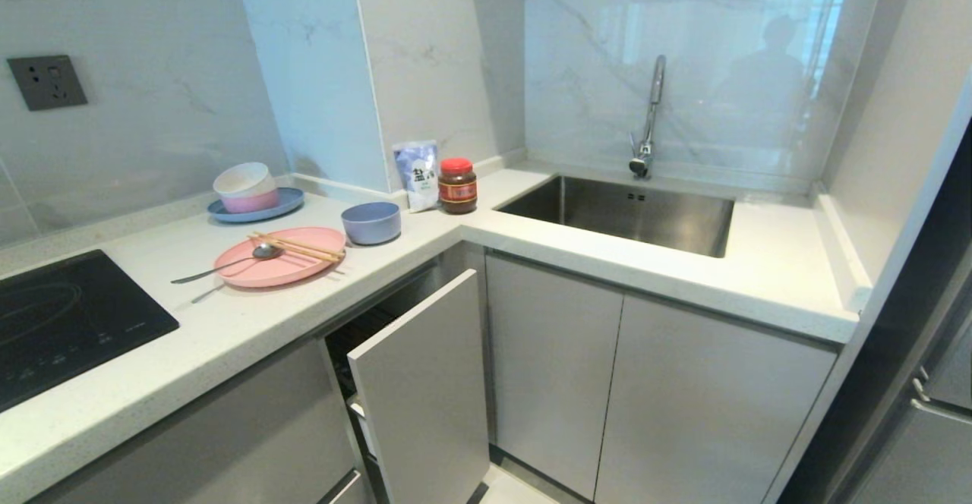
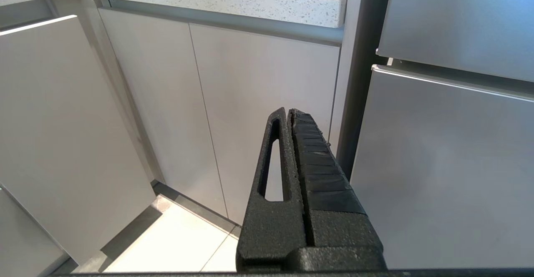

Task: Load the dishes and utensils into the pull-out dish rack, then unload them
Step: Open the cupboard

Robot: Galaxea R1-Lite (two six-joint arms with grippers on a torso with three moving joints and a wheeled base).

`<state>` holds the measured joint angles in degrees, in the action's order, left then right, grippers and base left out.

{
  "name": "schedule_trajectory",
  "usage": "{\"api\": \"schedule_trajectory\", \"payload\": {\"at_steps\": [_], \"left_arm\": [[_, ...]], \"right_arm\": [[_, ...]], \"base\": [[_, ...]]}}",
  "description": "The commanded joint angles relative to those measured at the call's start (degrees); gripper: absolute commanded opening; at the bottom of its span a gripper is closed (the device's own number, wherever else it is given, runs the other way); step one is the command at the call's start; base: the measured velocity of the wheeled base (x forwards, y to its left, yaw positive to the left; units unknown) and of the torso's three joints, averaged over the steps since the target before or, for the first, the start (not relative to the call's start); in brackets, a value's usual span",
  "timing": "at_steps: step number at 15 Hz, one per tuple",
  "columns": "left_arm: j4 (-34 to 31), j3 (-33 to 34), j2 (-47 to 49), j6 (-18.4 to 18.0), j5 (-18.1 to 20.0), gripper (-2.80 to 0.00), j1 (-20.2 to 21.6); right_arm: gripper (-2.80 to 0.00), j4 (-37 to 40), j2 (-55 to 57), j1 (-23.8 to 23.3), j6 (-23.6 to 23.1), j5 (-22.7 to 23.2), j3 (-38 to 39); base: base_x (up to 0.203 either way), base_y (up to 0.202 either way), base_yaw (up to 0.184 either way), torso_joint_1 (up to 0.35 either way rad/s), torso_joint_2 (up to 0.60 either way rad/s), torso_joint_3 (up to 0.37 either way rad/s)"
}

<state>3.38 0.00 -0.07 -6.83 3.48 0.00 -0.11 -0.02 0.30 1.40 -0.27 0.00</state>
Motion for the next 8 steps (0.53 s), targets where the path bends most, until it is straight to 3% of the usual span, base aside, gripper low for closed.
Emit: {"api": "schedule_trajectory", "payload": {"at_steps": [1,8], "left_arm": [[0.05,1.49,0.07,-0.03,0.04,-2.8,0.0],[0.05,1.49,0.07,0.15,0.04,-2.8,0.0]], "right_arm": [[-2.8,-0.02,-0.24,0.03,0.0,0.0,0.09],[-2.8,-0.07,-0.24,0.05,0.0,0.0,0.09]], "base": [[0.0,0.0,0.0,0.0,0.0,0.0],[0.0,0.0,0.0,0.0,0.0,0.0]]}}
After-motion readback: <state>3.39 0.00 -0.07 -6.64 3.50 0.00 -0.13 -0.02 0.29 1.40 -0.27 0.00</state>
